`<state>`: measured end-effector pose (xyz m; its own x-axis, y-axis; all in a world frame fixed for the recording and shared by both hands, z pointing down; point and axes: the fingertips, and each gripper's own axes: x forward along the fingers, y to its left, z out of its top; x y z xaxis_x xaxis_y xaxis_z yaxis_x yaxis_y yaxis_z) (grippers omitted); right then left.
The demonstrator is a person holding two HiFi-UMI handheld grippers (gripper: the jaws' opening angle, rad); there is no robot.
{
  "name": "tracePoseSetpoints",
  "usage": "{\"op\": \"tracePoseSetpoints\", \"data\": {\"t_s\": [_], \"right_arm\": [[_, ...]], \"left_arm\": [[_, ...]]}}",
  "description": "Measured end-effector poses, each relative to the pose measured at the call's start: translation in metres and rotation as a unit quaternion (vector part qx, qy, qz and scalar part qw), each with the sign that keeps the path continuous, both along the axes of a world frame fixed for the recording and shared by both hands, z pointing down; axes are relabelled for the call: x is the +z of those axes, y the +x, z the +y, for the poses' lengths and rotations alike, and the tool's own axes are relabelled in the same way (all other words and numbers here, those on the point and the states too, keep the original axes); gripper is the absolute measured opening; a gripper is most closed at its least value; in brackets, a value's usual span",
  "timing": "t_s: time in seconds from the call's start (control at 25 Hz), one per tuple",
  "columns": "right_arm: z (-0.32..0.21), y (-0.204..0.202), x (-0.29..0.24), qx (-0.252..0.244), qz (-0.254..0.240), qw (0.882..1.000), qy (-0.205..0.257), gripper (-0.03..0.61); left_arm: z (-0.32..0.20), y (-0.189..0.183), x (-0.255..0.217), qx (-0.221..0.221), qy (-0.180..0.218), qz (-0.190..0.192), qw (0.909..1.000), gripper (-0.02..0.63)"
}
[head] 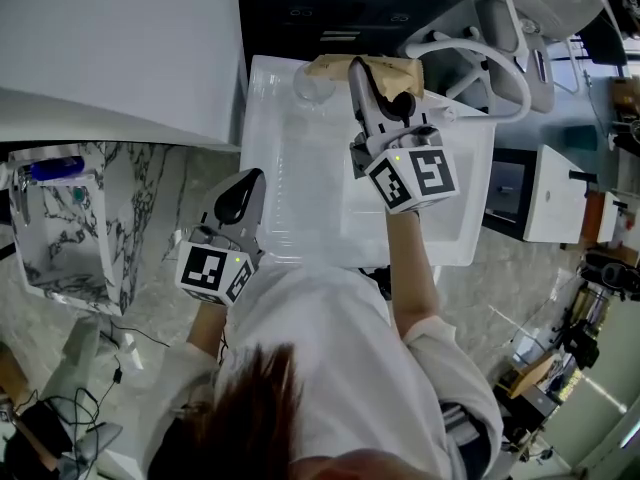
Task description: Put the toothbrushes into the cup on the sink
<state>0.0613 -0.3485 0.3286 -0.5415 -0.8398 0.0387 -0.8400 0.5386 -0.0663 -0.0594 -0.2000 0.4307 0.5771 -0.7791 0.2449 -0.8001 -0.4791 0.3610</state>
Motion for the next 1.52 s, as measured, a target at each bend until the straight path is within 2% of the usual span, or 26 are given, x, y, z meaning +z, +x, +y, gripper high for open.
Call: {"op": "tracePoseSetpoints", "data": {"t_s": [0.68,1.52], "right_arm": [[-0.006,-0.001,0.055,0.003,0.021,0.999,-0.038,0.101],[-0.014,-0.012,0.101,-0.009,0.062,0.996,-0.057,0.101]], "left_arm": [[-0.001,0.005,0.004,0.000,-0.009,0.000,1.0000,0.015],[-0.002,0.006,0.008,0.002,-0.014,-0.002,0.9999,0.017]]}}
